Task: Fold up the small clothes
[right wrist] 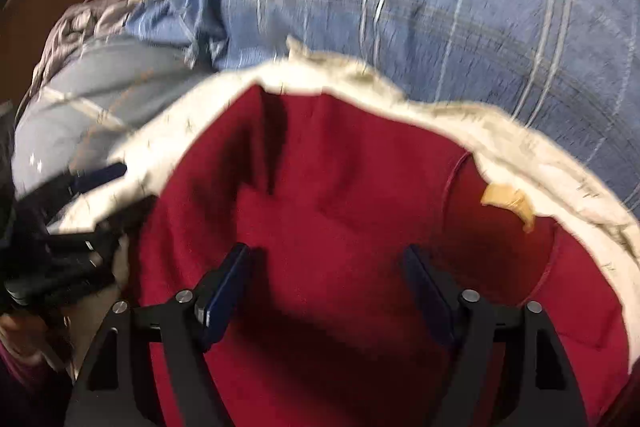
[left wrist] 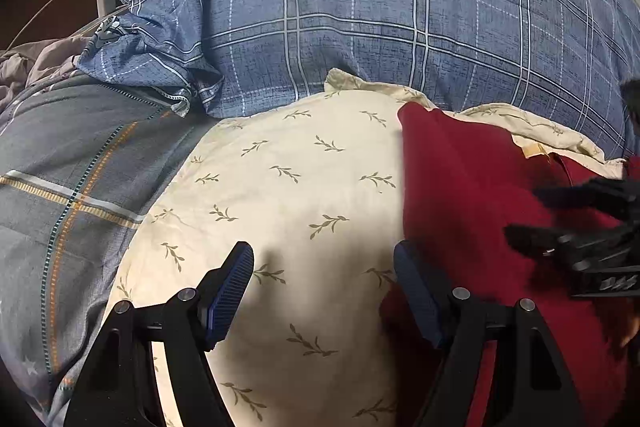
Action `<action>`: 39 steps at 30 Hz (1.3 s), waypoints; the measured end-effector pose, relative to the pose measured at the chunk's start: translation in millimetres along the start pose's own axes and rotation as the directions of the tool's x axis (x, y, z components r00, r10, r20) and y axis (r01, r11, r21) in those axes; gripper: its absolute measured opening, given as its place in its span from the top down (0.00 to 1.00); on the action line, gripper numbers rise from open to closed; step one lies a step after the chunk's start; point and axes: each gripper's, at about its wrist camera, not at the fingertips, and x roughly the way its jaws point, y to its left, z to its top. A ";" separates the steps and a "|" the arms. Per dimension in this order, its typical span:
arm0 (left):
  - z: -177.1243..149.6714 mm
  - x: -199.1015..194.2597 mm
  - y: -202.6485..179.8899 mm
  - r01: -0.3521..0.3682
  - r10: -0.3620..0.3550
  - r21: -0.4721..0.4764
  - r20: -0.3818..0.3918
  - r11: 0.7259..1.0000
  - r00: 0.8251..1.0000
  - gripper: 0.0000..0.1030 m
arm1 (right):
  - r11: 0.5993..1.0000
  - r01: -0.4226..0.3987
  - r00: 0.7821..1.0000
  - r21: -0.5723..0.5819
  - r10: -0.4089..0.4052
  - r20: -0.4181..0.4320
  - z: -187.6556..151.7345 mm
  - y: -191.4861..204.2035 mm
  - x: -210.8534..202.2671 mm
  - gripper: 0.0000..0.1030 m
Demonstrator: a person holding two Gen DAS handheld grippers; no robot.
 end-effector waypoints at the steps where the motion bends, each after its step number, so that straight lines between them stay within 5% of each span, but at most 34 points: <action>1: -0.2 0.2 -0.9 -0.002 0.002 0.002 0.002 1.000 1.000 0.30 | 0.999 0.031 0.999 -0.025 -0.031 0.013 -1.5 5.9 1.1 0.42; 3: -0.5 0.5 -1.9 0.003 -0.003 0.003 0.010 1.000 1.000 0.30 | 0.995 0.051 0.998 -0.082 -0.047 0.049 -2.0 16.4 -5.4 0.68; 4: -0.5 -0.3 -1.5 0.008 -0.008 -0.001 0.017 1.000 1.000 0.30 | 0.991 0.080 0.995 -0.109 -0.072 0.074 -0.9 20.4 -11.5 0.98; 10: 0.5 -16.6 13.3 0.139 -0.131 -0.087 0.095 0.986 0.987 0.30 | 0.989 0.135 0.987 -0.057 -0.129 0.090 5.3 10.3 -25.0 0.97; 14: -1.7 -19.2 13.7 0.151 -0.143 -0.074 0.104 0.986 0.984 0.30 | 0.993 0.121 0.989 0.010 -0.122 0.085 8.9 -1.6 -27.7 0.95; 16: -3.7 -11.7 7.8 0.139 -0.136 -0.042 0.064 0.989 0.989 0.30 | 0.998 0.042 0.996 0.046 -0.046 0.080 10.2 -7.4 -29.8 0.87; 17: -3.8 -7.7 4.5 0.130 -0.128 -0.029 0.046 0.991 0.991 0.30 | 0.997 0.008 0.996 0.080 -0.015 0.089 10.4 -13.9 -33.3 0.70; 19: -6.1 -1.4 -2.6 0.101 -0.101 0.009 0.014 0.995 0.995 0.30 | 0.989 0.016 0.992 0.144 -0.034 0.119 10.7 -22.9 -36.9 0.51; 23: -3.8 3.5 -8.5 0.086 -0.086 0.023 0.008 0.996 0.996 0.30 | 0.986 0.064 0.996 0.154 -0.072 0.049 9.5 -28.3 -16.3 0.52; 25: -2.1 5.6 -10.3 0.084 -0.084 0.024 0.003 0.996 0.996 0.30 | 0.991 0.017 0.999 0.130 -0.023 0.046 9.0 -24.2 -5.6 0.52; 27: -1.9 6.5 -12.7 0.080 -0.080 0.024 0.003 0.997 0.997 0.30 | 0.996 0.027 0.997 0.087 -0.033 0.072 9.7 -19.1 -5.6 0.62; 29: -1.8 7.4 -13.8 0.080 -0.080 0.023 0.000 0.997 0.997 0.30 | 0.994 0.097 0.992 0.053 -0.102 0.081 11.6 -14.6 -8.9 0.93; 33: -1.7 9.8 -14.9 0.073 -0.073 0.022 -0.002 0.997 0.997 0.30 | 0.977 0.194 0.974 0.087 -0.202 0.098 11.3 -16.2 -12.3 0.98; 39: -1.2 9.4 -13.1 0.077 -0.077 0.020 -0.002 0.997 0.997 0.30 | 0.969 0.141 0.981 0.203 -0.164 0.099 -1.1 -28.8 -24.5 0.90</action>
